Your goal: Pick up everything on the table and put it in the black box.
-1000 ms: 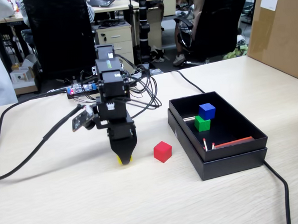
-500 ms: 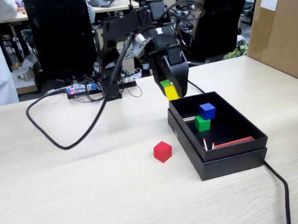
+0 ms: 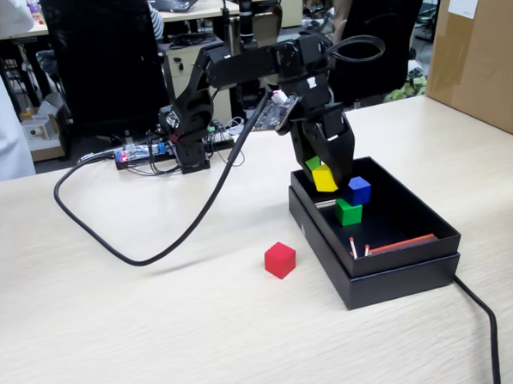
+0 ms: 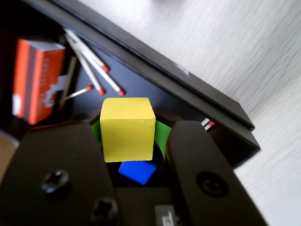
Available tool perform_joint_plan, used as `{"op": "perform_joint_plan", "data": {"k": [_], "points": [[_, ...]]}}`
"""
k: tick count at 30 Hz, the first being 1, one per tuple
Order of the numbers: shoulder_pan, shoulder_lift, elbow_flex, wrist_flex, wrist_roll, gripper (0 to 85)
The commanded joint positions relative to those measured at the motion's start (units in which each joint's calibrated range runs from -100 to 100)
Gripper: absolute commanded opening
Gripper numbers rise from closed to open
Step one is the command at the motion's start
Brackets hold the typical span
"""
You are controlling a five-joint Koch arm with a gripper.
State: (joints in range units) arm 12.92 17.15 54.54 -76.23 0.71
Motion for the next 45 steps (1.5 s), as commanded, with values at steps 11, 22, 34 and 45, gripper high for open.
{"op": "perform_joint_plan", "data": {"k": [11,22,34,45], "points": [[1.2,12.2,3.6,0.2,3.5,28.1],[-0.4,-13.4,1.0,-0.9,3.3,36.0],[-8.2,-19.0,-8.6,-1.0,-3.6,40.8],[-9.7,8.1,1.8,-0.9,-5.0,41.9]]}}
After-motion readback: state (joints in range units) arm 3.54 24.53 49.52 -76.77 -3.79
